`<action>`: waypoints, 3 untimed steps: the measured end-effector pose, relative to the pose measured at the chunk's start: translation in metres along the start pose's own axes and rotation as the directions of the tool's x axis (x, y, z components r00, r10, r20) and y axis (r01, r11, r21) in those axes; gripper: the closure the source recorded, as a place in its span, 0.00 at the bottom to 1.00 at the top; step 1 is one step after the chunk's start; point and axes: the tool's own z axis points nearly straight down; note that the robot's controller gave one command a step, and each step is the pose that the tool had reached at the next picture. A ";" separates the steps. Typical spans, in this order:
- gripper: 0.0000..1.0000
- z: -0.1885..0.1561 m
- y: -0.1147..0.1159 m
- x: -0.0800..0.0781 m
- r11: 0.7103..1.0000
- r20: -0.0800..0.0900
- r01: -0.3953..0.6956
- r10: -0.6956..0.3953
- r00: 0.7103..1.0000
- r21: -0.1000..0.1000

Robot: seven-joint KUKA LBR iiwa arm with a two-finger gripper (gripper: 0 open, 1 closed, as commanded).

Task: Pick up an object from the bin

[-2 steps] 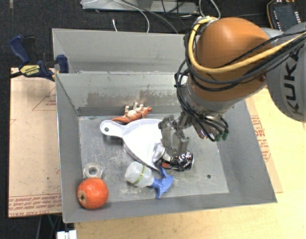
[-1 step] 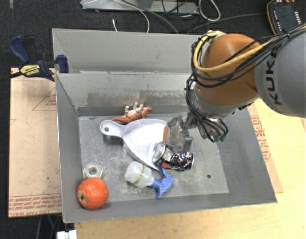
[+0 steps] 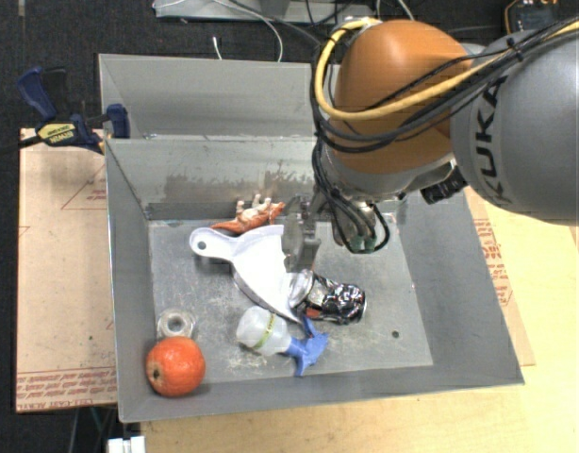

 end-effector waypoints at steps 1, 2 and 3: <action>1.00 0.106 -0.037 -0.018 0.984 -0.010 0.181 -0.181 0.984 0.001; 1.00 0.020 0.060 0.002 0.928 0.029 0.373 -0.372 0.928 -0.005; 1.00 0.134 -0.013 0.013 0.727 -0.010 0.687 -0.687 0.727 -0.005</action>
Offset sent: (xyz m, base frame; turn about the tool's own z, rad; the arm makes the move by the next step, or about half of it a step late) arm 0.0005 0.0552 -0.0237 -0.3743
